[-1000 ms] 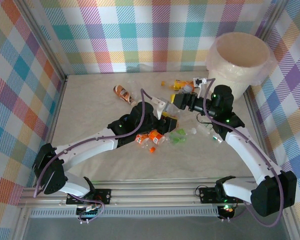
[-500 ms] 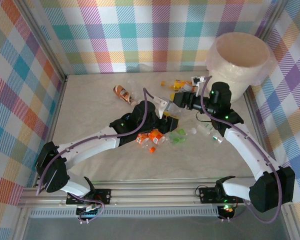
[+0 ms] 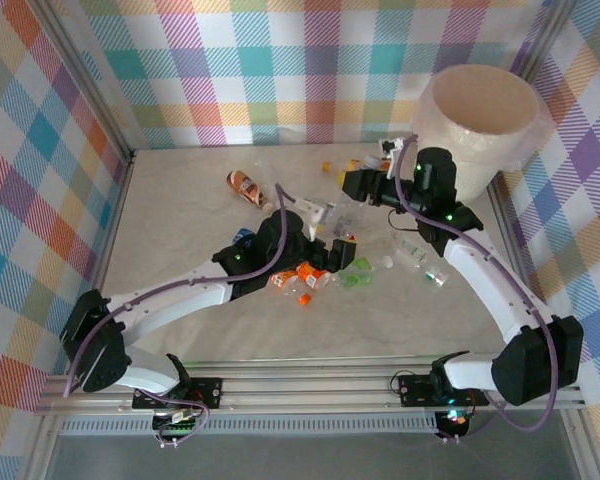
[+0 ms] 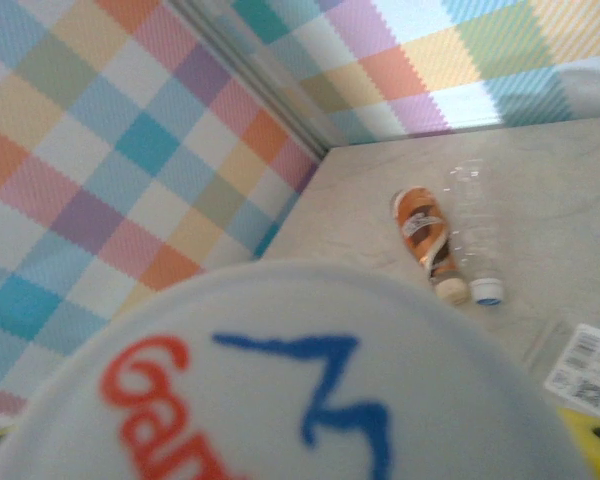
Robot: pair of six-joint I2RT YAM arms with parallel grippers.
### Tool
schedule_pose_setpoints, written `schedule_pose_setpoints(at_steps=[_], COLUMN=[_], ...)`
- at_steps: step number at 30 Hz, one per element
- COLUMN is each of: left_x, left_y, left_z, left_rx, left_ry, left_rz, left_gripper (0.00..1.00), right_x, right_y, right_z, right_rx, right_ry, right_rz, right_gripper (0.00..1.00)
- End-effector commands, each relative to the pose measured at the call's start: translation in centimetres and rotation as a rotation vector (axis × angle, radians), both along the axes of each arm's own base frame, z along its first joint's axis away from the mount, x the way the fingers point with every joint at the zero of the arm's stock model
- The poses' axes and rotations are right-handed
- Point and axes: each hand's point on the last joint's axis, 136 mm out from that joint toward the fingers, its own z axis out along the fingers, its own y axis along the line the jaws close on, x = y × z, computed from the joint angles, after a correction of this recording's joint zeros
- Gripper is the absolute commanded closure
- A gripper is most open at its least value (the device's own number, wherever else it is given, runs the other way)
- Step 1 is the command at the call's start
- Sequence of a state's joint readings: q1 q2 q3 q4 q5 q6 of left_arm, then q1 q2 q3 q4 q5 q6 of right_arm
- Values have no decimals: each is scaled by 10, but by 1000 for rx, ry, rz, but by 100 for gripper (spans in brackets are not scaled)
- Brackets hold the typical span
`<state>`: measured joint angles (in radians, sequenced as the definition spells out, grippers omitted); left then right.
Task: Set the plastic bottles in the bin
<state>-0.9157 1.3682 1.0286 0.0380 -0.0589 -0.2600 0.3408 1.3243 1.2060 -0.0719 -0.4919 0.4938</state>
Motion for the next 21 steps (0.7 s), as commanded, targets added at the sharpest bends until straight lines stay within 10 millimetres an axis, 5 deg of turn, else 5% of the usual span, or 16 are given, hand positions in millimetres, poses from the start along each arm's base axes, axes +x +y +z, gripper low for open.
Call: schedule_pose_setpoints(at_steps=[1, 8, 14, 21], left_x=[11, 19, 4, -12], left_y=[32, 121, 167, 200], left_z=[24, -15, -53, -79], left_rx=[-93, -49, -1, -49], left_ry=[-51, 57, 167, 206], left_rz=[199, 660, 876, 1007], left_gripper=[0, 0, 0, 0], right_x=[26, 87, 141, 189], right_y=[-16, -60, -120, -212], right_z=[10, 47, 94, 132], right_rx=[-93, -129, -11, 185], right_ry=[-23, -102, -188, -253], right_rz=[-141, -348, -542, -814], right_gripper=[53, 52, 52, 52])
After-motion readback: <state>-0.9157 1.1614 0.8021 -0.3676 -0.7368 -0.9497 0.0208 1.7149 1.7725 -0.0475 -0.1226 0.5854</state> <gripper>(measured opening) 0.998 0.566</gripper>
